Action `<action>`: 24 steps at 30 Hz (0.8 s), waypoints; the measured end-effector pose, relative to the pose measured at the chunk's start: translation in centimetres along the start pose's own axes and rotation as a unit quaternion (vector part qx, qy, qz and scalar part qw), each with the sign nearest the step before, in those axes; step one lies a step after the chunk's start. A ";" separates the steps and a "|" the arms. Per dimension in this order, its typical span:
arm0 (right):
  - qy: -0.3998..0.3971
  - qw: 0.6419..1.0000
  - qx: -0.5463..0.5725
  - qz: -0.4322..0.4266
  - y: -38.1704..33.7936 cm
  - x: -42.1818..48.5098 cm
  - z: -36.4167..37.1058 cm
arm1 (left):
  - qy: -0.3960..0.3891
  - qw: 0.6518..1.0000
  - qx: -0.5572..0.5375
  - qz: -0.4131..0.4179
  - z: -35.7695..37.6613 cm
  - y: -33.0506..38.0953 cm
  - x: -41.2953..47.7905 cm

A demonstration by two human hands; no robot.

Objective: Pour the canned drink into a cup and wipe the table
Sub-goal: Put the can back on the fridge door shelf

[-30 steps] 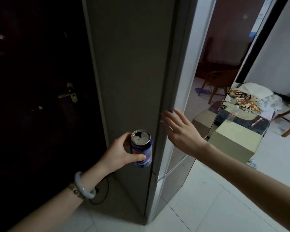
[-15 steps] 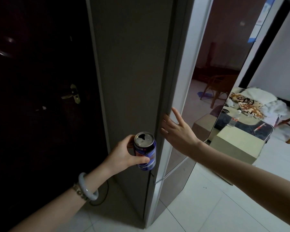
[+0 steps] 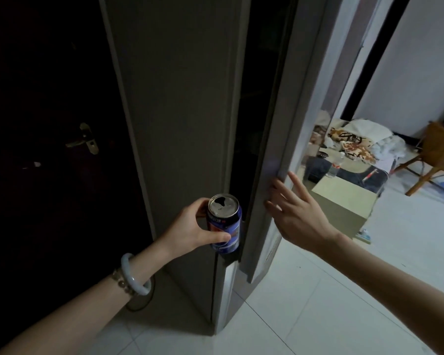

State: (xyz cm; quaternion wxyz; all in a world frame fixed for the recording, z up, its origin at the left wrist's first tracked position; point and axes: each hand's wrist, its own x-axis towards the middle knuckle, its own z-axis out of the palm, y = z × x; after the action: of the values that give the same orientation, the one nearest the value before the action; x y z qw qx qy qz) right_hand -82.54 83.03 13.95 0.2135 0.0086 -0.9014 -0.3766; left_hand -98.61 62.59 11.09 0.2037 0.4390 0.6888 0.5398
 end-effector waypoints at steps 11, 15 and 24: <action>-0.052 0.986 -0.019 0.156 1.1 -11.3 -0.3 | -0.173 0.982 -0.077 -0.026 6.7 1.6 3.0; -0.110 0.970 -0.057 0.211 1.5 -14.1 -1.2 | -0.215 0.975 -0.060 -0.009 9.9 2.4 3.8; -0.226 0.922 -0.017 0.315 4.2 -19.6 -2.6 | -0.242 0.968 -0.036 0.047 16.8 5.7 5.6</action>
State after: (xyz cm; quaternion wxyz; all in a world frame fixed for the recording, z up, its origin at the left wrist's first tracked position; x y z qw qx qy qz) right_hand -63.08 87.71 11.01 0.1120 -0.3641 -0.8756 -0.2970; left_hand -86.67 76.90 11.85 0.3549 0.5807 0.5775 0.4509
